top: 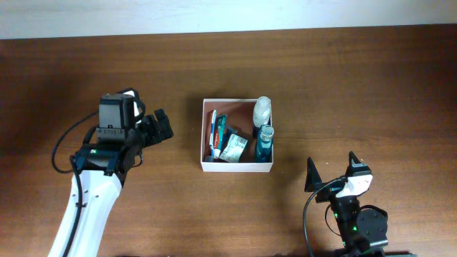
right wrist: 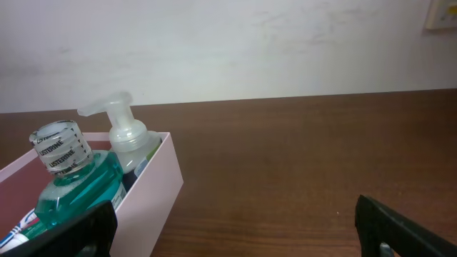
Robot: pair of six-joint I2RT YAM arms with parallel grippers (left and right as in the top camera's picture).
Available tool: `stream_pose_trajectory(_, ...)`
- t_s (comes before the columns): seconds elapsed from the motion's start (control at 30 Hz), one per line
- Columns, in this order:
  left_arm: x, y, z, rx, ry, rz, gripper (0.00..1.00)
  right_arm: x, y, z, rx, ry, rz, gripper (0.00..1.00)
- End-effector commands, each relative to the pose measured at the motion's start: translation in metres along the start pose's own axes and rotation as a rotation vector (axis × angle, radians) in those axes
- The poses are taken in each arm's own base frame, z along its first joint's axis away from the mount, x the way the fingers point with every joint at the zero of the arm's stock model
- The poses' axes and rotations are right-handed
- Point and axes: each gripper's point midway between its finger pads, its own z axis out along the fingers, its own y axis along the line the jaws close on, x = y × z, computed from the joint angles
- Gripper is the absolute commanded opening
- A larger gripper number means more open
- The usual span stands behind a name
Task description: Pack container
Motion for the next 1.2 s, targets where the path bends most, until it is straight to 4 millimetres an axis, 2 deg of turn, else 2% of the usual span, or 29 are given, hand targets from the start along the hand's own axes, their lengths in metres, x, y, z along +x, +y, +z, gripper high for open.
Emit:
stream_pose_trajectory(0.0, -0.006, -0.001, -0.006, 0.008, -0.024, 0.014, 0.99, 0.001, 0.002, 0.000, -0.008, -0.001, -0.003, 0.98)
stream_pose_trajectory(0.13, -0.005, -0.001, -0.009, 0.009, -0.027, 0.014, 0.99, 0.001, 0.002, 0.000, -0.008, -0.001, -0.003, 0.98)
stream_pose_trajectory(0.27, -0.011, -0.004, -0.024, 0.025, -0.070, 0.015, 0.99, 0.001, 0.002, 0.000, -0.008, -0.001, -0.003, 0.98)
stream_pose_trajectory(0.43, -0.023, -0.009, -0.056, 0.063, -0.168, 0.016, 0.99, 0.001, 0.002, 0.000, -0.008, -0.001, -0.003, 0.98)
stream_pose_trajectory(0.6, -0.028, -0.012, -0.101, 0.113, -0.297, 0.019, 1.00, 0.001, 0.002, 0.000, -0.008, -0.001, -0.003, 0.98)
stream_pose_trajectory(0.7, -0.017, -0.008, -0.120, 0.134, -0.353, 0.020, 0.99, 0.001, 0.002, 0.000, -0.008, -0.001, -0.003, 0.98)
stream_pose_trajectory(0.9, 0.024, 0.008, -0.141, 0.174, -0.456, 0.022, 0.99, 0.001, 0.002, 0.000, -0.008, -0.001, -0.003, 0.98)
stream_pose_trajectory(1.03, 0.049, 0.019, -0.145, 0.191, -0.527, 0.021, 0.99, 0.001, 0.002, 0.000, -0.008, -0.001, -0.003, 0.98)
stream_pose_trajectory(1.17, 0.070, 0.029, -0.138, 0.200, -0.575, 0.019, 0.99, 0.001, 0.002, 0.000, -0.008, -0.001, -0.003, 0.98)
